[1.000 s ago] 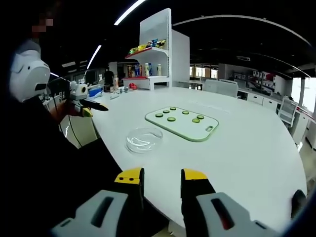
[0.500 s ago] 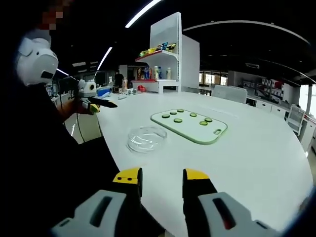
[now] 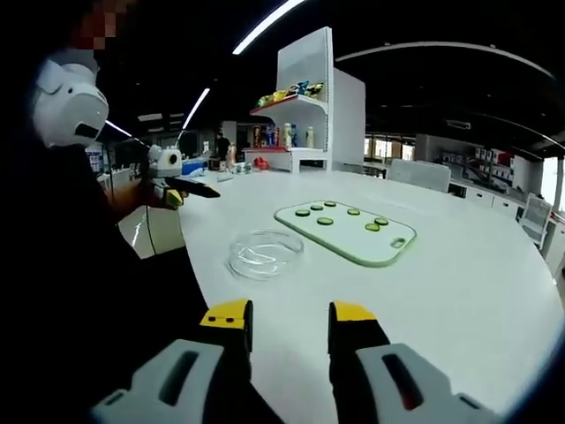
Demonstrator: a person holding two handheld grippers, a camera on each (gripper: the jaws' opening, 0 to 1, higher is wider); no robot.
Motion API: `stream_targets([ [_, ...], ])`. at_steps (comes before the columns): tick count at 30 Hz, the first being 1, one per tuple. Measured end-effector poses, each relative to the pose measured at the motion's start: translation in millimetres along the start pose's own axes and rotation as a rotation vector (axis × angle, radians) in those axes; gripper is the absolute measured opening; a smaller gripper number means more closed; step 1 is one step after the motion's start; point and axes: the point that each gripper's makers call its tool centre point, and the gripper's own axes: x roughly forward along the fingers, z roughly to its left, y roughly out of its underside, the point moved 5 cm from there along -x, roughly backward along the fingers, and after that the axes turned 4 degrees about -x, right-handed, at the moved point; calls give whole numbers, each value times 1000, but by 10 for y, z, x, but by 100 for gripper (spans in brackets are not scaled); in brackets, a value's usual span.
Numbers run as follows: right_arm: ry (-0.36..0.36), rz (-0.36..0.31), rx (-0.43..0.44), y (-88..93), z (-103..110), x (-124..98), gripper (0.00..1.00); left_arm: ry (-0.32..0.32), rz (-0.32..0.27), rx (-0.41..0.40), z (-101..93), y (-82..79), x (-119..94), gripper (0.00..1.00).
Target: Open the petri dish lid, add cucumber slices into the petri dish, and close the lid
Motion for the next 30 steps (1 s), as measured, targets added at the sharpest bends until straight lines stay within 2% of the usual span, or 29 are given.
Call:
stream_targets([
  [11, -17, -42, -30, 18, -18, 112, 35, 43, 2, -1, 51, 111, 155, 68],
  [21, -63, -64, -45, 23, 27, 249, 37, 91, 9, 39, -5, 83, 300, 68],
  [30, -100, -89, -59, -61, 62, 374, 38, 130, 29, 66, -50, 84, 480, 67],
])
